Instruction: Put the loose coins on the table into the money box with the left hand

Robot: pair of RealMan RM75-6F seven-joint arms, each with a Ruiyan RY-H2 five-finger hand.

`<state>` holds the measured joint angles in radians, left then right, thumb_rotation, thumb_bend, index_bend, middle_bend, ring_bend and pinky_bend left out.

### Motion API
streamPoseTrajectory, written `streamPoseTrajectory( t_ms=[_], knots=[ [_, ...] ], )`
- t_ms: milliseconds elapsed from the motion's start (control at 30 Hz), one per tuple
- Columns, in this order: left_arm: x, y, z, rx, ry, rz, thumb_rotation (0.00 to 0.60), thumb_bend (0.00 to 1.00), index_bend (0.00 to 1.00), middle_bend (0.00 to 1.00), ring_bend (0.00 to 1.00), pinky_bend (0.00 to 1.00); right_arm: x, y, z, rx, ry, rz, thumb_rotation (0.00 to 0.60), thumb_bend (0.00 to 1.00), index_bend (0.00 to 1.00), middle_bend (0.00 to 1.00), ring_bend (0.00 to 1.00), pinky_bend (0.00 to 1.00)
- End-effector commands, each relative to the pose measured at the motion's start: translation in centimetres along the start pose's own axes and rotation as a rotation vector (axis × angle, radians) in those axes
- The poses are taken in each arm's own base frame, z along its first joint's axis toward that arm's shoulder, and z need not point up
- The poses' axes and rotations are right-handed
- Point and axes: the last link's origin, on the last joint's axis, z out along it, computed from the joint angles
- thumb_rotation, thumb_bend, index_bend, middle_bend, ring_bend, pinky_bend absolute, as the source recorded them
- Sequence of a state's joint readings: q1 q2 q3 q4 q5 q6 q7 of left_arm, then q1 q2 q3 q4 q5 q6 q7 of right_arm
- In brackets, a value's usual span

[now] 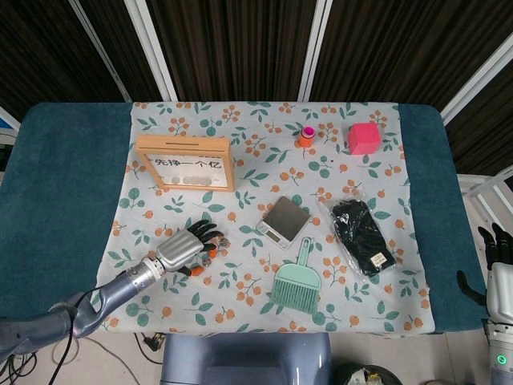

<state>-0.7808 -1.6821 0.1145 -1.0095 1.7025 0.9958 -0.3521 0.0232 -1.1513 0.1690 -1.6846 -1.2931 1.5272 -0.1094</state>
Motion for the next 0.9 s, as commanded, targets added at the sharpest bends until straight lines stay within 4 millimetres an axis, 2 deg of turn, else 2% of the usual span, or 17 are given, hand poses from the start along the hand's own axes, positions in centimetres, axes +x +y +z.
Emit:
streamPoseTrajectory(
  t_ms=[33,467,733,900],
  knots=[
    [-0.04,-0.05,-0.08,0.003,-0.003,0.007,0.6,0.27,0.47,0.11,0.0,0.0,0.0,0.01,0.0,0.0,0.0,0.0,0.6,0.39,0.12,0.03,0.05,0.0],
    [-0.36,-0.07,0.24,0.005,-0.008,0.024,0.6,0.27,0.5,0.11,0.0,0.0,0.03,0.08,0.01,-0.005,0.0,0.003,0.6,0.4,0.12,0.03,0.05,0.0],
    [-0.6,0.06,0.41,0.004,-0.011,0.032,0.6,0.35,0.57,0.12,0.0,0.0,0.06,0.09,0.03,-0.008,-0.002,0.008,0.6,0.39,0.12,0.03,0.05,0.0],
    [-0.65,-0.03,0.45,0.006,-0.013,0.058,0.6,0.39,0.58,0.13,0.0,0.0,0.05,0.08,0.02,-0.01,-0.004,0.012,0.6,0.39,0.12,0.03,0.05,0.0]
  ],
)
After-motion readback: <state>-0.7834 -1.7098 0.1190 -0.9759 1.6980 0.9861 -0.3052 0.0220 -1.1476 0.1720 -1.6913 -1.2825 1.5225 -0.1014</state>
